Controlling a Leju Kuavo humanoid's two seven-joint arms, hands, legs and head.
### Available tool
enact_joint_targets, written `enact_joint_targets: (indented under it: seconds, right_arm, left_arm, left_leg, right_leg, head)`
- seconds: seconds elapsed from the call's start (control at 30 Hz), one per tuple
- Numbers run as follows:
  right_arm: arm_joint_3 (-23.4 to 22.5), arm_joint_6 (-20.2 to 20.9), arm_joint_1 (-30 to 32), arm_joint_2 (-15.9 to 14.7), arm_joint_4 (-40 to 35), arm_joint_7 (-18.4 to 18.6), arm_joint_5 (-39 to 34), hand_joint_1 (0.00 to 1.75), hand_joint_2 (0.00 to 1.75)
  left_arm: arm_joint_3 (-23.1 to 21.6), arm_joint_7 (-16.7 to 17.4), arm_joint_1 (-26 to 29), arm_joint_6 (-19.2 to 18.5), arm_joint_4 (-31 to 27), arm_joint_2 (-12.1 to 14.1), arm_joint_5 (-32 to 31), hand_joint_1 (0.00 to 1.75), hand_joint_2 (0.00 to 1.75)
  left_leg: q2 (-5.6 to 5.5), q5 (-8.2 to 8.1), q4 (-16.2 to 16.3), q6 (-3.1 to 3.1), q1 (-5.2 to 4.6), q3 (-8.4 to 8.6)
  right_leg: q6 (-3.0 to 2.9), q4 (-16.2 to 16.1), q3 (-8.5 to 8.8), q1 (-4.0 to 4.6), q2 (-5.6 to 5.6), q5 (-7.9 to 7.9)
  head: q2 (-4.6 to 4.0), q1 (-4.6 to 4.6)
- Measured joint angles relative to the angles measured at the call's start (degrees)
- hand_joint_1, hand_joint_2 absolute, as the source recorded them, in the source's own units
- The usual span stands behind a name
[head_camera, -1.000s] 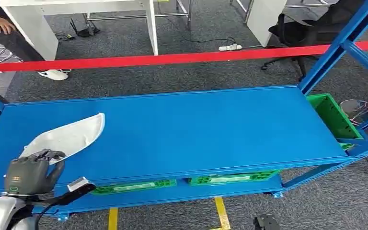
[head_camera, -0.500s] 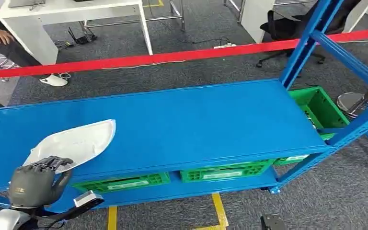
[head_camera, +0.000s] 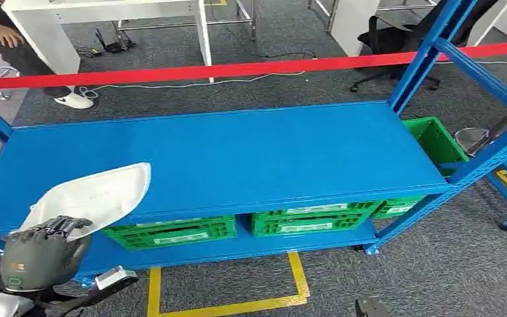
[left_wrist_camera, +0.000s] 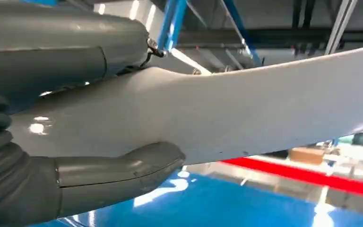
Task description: Take the parts from the cabinet and place them on the table.
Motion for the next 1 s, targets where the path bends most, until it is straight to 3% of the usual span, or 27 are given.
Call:
enact_joint_targets:
  seconds: [0.03, 0.07, 0.1, 0.13, 0.17, 0.2, 0.23, 0.27, 0.3, 0.33, 0.4, 0.43, 0.47, 0.53, 0.57, 0.6, 0.63, 0.67, 0.73, 0.77, 0.8, 0.87, 0.9, 0.93, 0.97, 1.0]
  right_arm:
    - [0.0, -0.3, 0.0, 0.0, 0.0, 0.2, 0.2, 0.0, 0.0]
    - [0.0, -0.7, 0.0, 0.0, 0.0, 0.4, 0.3, 0.0, 0.0]
    - [0.0, -1.1, 0.0, 0.0, 0.0, 0.7, 0.5, 0.0, 0.0]
    - [-0.1, -1.3, 0.0, 0.0, 0.0, 0.8, 0.5, 0.0, 0.0]
    - [-0.2, -1.5, 0.0, 0.0, 0.0, 0.9, 0.5, 0.0, 0.0]
    - [-0.3, -1.7, -0.1, 0.0, 0.0, 1.1, 0.5, 0.0, 0.0]
    - [-0.5, -2.2, -0.2, 0.0, 0.0, 1.2, 0.5, 0.0, 0.0]
    - [-0.6, -2.5, -0.6, 0.0, -0.1, 1.3, 0.6, 0.0, 0.0]
    - [-0.7, -2.7, -0.9, 0.0, -0.1, 1.2, 0.6, 0.0, 0.0]
    - [-1.0, -3.0, -0.9, 0.0, -0.1, 1.3, 0.6, 0.0, 0.0]
    - [-1.4, -3.3, -0.7, 0.0, -0.1, 1.3, 0.6, 0.0, 0.0]
    - [-1.7, -3.5, -0.7, 0.0, -0.1, 1.2, 0.5, 0.0, 0.0]
    - [-2.0, -3.6, -0.7, 0.0, -0.1, 1.0, 0.2, 0.0, 0.0]
    - [-2.7, -3.3, -0.9, 0.0, -0.2, 0.2, -0.1, 0.0, 0.0]
    - [-3.0, -3.1, -0.8, 0.0, -0.2, 0.0, -0.3, 0.0, 0.0]
    - [-3.4, -2.8, -0.6, 0.0, -0.2, -0.4, -0.6, 0.0, 0.0]
    - [-3.8, -2.5, -0.5, 0.0, -0.2, -0.7, -0.7, 0.0, 0.0]
    - [-4.2, -2.3, -0.4, 0.0, -0.2, -0.9, -1.0, 0.0, 0.0]
    - [-4.8, -1.8, -0.4, 0.0, -0.2, -1.3, -1.0, 0.0, 0.0]
    - [-5.2, -1.6, -0.4, 0.0, -0.2, -1.6, -1.0, 0.0, 0.0]
    - [-5.5, -1.3, -0.3, -0.1, -0.3, -1.9, -1.1, 0.0, 0.0]
    - [-6.1, -0.8, 0.1, -0.3, -0.3, -2.2, -1.3, 0.0, 0.0]
    - [-6.6, -0.7, 0.6, -0.4, -0.3, -2.3, -1.5, 0.0, 0.0]
    - [-7.0, -0.6, 1.1, -0.7, -0.3, -2.3, -1.6, 0.0, 0.0]
    - [-7.2, -0.6, 1.4, -0.8, -0.3, -2.4, -1.6, 0.0, 0.0]
    - [-7.4, -0.5, 1.6, -0.8, -0.3, -2.4, -1.6, 0.0, 0.0]
  left_arm:
    - [-0.2, -0.3, 0.4, 1.0, -0.1, -0.2, 0.2, 1.75, 1.75]
    - [-0.5, -0.7, 0.8, 1.9, -0.1, -0.4, 0.4, 1.75, 1.75]
    - [-0.8, -1.4, 1.1, 3.2, -0.1, -0.7, 0.9, 1.75, 1.75]
    - [-1.1, -1.9, 1.4, 4.6, -0.1, -1.1, 1.6, 1.75, 1.75]
    - [-1.4, -2.4, 1.5, 6.0, -0.1, -1.5, 2.2, 1.75, 1.75]
    - [-1.6, -3.0, 1.6, 7.0, -0.1, -2.0, 3.0, 1.75, 1.75]
    - [-2.0, -3.9, 1.7, 8.3, -0.1, -2.5, 4.5, 1.75, 1.75]
    - [-2.4, -5.2, 1.8, 9.4, -0.1, -3.1, 6.4, 1.75, 1.75]
    - [-2.6, -6.7, 1.8, 10.1, -0.1, -3.9, 8.1, 1.75, 1.75]
    - [-2.8, -8.7, 1.8, 10.3, 0.0, -4.6, 9.9, 1.75, 1.75]
    - [-2.9, -12.2, 1.8, 10.6, 0.0, -6.5, 12.6, 1.75, 1.75]
    - [-2.9, -13.1, 1.9, 10.6, 0.1, -6.9, 13.8, 1.75, 1.75]
    - [-3.0, -13.9, 2.0, 10.7, 0.2, -7.3, 14.9, 1.75, 1.75]
    - [-3.2, -14.8, 2.1, 10.6, 0.4, -8.0, 16.5, 1.75, 1.75]
    - [-3.2, -15.0, 2.1, 10.5, 0.7, -8.2, 17.0, 1.75, 1.75]
    - [-3.3, -15.0, 2.1, 10.4, 0.9, -8.2, 17.1, 1.75, 1.75]
    - [-3.3, -15.1, 2.1, 10.1, 1.1, -8.4, 17.2, 1.75, 1.75]
    - [-3.5, -15.1, 2.0, 9.7, 1.3, -8.5, 17.4, 1.75, 1.75]
    - [-3.8, -15.2, 1.8, 8.9, 1.8, -8.7, 18.0, 1.75, 1.75]
    - [-4.1, -15.4, 1.5, 8.4, 2.1, -8.7, 18.5, 1.75, 1.75]
    - [-4.4, -15.5, 1.3, 7.9, 2.3, -8.8, 19.0, 1.75, 1.75]
    - [-4.8, -15.6, 1.0, 6.8, 3.1, -8.8, 20.2, 1.75, 1.75]
    - [-5.1, -15.6, 0.8, 6.3, 3.6, -8.8, 20.6, 1.75, 1.75]
    - [-5.3, -15.7, 0.5, 6.2, 4.0, -8.8, 20.8, 1.75, 1.75]
    - [-5.6, -15.7, 0.2, 6.0, 4.3, -8.8, 20.9, 1.75, 1.75]
    - [-5.7, -15.7, 0.2, 6.0, 4.5, -8.9, 20.9, 1.75, 1.75]
  left_leg:
    - [0.06, 0.56, 0.0, 0.06, -0.07, -0.7]
    - [0.27, 1.13, 0.1, 0.14, -0.16, -1.42]
    - [0.55, 1.67, 0.1, 0.17, -0.23, -2.13]
    - [0.78, 2.19, 0.1, 0.14, -0.29, -2.78]
    - [1.07, 2.65, 0.2, 0.07, -0.31, -3.37]
    - [1.39, 3.05, 0.2, -0.1, -0.3, -3.85]
    - [1.7, 3.39, 0.3, -0.32, -0.31, -4.16]
    - [1.94, 3.7, 0.5, -0.64, -0.56, -4.35]
    - [2.32, 3.94, 0.6, -0.92, -0.7, -4.41]
    - [2.98, 4.25, 0.6, -1.17, -0.73, -4.24]
    - [3.82, 4.82, 0.5, -1.77, -0.55, -4.25]
    - [3.17, 4.31, 0.8, -2.26, -0.42, -4.63]
    - [1.62, 1.33, 2.2, -2.7, -0.41, -5.35]
    - [0.4, -5.74, 9.6, -2.93, -0.31, -7.4]
    - [0.17, -8.17, 14.1, -2.93, -0.31, -8.48]
    - [0.11, -9.09, 17.5, -2.91, -0.32, -9.0]
    - [0.08, -8.22, 18.1, -2.85, -0.31, -8.32]
    - [0.04, -6.36, 16.5, -2.75, -0.3, -6.64]
    - [-0.94, -2.35, 7.6, -2.49, -0.18, -0.5]
    - [-3.12, -2.37, 2.5, -2.44, 0.08, 2.82]
    - [-4.57, -3.56, -1.2, -2.05, 0.13, 4.9]
    - [-3.7, -3.29, -0.8, -1.51, -0.17, 4.08]
    - [-3.26, -3.0, -0.5, -1.07, -0.39, 3.85]
    - [-2.39, -2.31, -0.8, -0.32, -0.03, 3.31]
    - [-1.72, -1.76, -0.8, 0.24, -0.02, 2.73]
    - [-1.27, -1.15, -0.8, 0.72, -0.09, 2.03]
  right_leg:
    - [0.15, 4.6, -1.13, 0.01, -0.03, -2.87]
    - [0.28, 8.9, -2.01, 0.03, -0.02, -4.76]
    - [0.37, 11.5, -2.06, 0.04, -0.02, -4.98]
    - [0.38, 11.3, -0.78, 0.04, -0.02, -3.58]
    - [0.31, 8.7, 1.66, 0.05, -0.1, -1.46]
    - [0.2, 3.9, 5.34, 0.05, -0.46, 0.56]
    - [0.16, -1.7, 9.38, 0.05, -1.59, 1.19]
    - [0.29, -6.8, 12.29, 0.31, -3.63, -1.17]
    - [-0.19, -8.8, 13.81, 0.66, -3.41, -1.38]
    - [-0.54, -8.7, 12.63, 0.63, -3.0, -1.18]
    - [-1.52, -8.4, 11.93, 0.79, -2.1, -0.69]
    - [-2.16, -8.7, 11.4, 0.39, -1.88, 0.1]
    - [-2.6, -8.7, 10.6, 0.34, -1.52, 0.8]
    - [-2.95, -8.6, 9.38, 0.33, -0.58, 2.3]
    - [-2.92, -8.5, 8.47, 0.34, -0.07, 3.04]
    - [-2.82, -8.5, 7.53, 0.34, 0.44, 3.72]
    - [-2.66, -8.4, 6.64, 0.33, 0.95, 4.38]
    - [-2.48, -8.4, 5.87, 0.29, 1.41, 4.91]
    - [-2.06, -8.1, 4.46, 0.07, 2.59, 6.05]
    - [-1.75, -8.0, 3.96, 0.04, 3.17, 6.64]
    - [-1.4, -7.8, 3.34, 0.32, 3.74, 7.22]
    - [-0.65, -8.3, 3.1, 0.16, 4.69, 8.64]
    - [-0.17, -8.7, 3.03, 0.04, 5.18, 9.18]
    - [0.15, -8.7, 2.26, -0.01, 5.42, 9.57]
    - [0.17, -7.7, 1.94, 0.12, 3.22, 7.56]
    - [0.26, -5.0, 0.74, 0.14, 1.54, 4.05]
  head:
    - [0.0, -0.04]
    - [0.0, -0.09]
    - [0.0, -0.02]
    - [0.0, -0.02]
    - [0.0, -0.02]
    - [0.0, -0.02]
    - [0.0, -0.02]
    - [0.0, 0.0]
    - [0.0, 0.0]
    - [0.0, -0.28]
    - [0.0, -0.11]
    - [0.0, -0.11]
    - [0.0, -0.26]
    - [0.0, -0.35]
    - [0.0, -0.33]
    - [0.0, -0.35]
    - [0.0, -0.33]
    - [0.0, -0.31]
    - [0.0, -0.33]
    - [0.0, -0.35]
    - [0.0, -0.3]
    - [0.0, -0.5]
    - [0.0, -0.42]
    - [0.0, -0.48]
    - [0.0, -0.3]
    - [0.0, 0.33]
